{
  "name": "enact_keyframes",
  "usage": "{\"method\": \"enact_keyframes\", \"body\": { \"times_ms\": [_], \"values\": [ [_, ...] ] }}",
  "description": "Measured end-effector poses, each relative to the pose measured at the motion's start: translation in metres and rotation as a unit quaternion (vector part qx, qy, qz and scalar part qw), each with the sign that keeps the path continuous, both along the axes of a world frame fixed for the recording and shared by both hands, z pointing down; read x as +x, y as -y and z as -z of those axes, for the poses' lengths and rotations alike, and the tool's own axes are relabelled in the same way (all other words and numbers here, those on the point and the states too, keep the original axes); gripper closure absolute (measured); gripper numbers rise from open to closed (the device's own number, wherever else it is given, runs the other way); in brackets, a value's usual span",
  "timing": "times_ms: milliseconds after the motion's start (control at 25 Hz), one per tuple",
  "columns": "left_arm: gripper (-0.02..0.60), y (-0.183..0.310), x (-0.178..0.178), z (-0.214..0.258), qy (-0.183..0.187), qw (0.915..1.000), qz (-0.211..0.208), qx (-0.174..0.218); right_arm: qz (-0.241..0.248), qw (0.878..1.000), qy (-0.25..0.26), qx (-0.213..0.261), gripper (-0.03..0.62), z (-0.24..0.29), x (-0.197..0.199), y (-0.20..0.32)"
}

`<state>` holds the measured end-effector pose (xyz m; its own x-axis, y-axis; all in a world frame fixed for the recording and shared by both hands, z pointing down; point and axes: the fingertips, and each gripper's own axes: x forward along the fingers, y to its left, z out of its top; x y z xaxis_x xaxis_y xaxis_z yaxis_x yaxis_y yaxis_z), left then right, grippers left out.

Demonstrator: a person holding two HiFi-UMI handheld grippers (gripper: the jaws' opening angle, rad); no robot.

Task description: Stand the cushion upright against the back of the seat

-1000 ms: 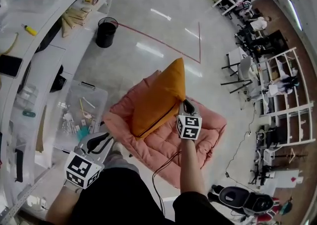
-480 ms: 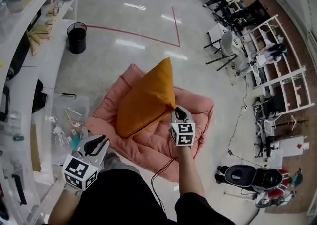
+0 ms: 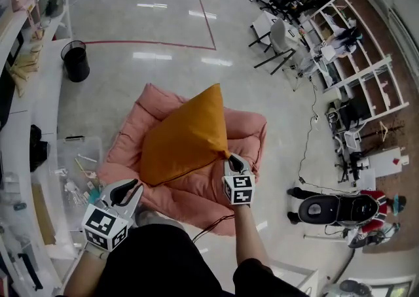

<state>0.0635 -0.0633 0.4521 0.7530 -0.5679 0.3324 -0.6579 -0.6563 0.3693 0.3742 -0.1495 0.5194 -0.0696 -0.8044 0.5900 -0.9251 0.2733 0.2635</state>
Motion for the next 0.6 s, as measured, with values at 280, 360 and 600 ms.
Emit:
{"method": "enact_keyframes", "body": {
  "times_ms": [280,360,600],
  "values": [
    [0.509,0.002,0.042,-0.003,-0.003,0.9988,-0.048,-0.004,-0.044,0.999,0.005,-0.023,0.580,-0.018,0.041,-0.046],
    [0.511,0.001,0.053,-0.003,-0.003,0.9979,-0.064,-0.005,-0.057,0.998,0.007,-0.030,0.580,-0.022,0.048,-0.062],
    [0.511,-0.004,0.075,-0.005,-0.004,0.9948,-0.102,-0.009,-0.100,0.994,0.012,-0.050,0.582,-0.035,0.065,-0.114]
  ]
}}
